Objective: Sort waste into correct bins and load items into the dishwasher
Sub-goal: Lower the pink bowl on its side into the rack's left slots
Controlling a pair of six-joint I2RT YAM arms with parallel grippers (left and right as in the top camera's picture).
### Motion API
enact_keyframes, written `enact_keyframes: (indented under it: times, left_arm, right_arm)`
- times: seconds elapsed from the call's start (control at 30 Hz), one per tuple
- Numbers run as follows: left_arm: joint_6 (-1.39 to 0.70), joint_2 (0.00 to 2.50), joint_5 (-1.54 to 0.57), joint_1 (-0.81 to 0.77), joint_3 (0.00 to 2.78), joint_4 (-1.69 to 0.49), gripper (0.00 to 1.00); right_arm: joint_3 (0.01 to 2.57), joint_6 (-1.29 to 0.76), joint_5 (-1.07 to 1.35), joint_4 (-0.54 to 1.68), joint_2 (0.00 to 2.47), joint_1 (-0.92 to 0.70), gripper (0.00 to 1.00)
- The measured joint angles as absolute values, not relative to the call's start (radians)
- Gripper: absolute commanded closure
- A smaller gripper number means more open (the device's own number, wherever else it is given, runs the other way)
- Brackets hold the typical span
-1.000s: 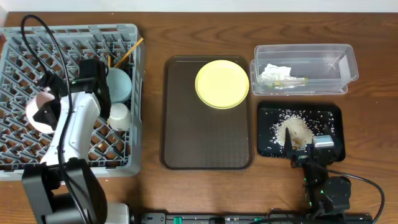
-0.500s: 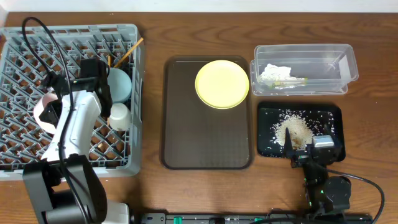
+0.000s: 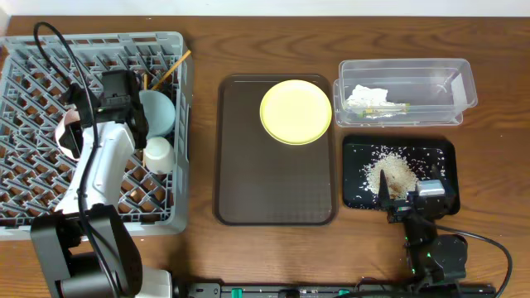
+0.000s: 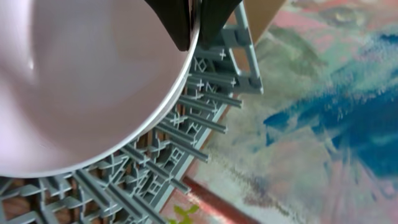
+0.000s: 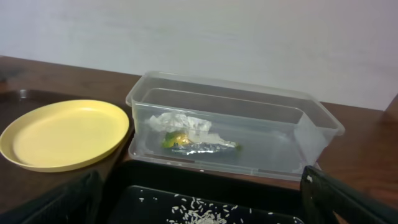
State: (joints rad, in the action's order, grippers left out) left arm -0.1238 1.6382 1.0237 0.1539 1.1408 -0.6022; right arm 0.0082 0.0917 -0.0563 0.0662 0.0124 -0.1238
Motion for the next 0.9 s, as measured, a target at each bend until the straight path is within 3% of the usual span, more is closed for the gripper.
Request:
enact_keyframes:
  times: [0.47,0.9]
  left_arm:
    - [0.183,1.638,1.071,0.155,1.139,-0.384,0.94]
    - [0.244,1.652,1.026,0.160,1.139,-0.343,0.93]
  right_arm:
    - [0.008,0.092,-0.056,0.066,0.012,-0.124,0.01]
    - [0.008,0.092,-0.056,0.066,0.012,-0.124,0.01]
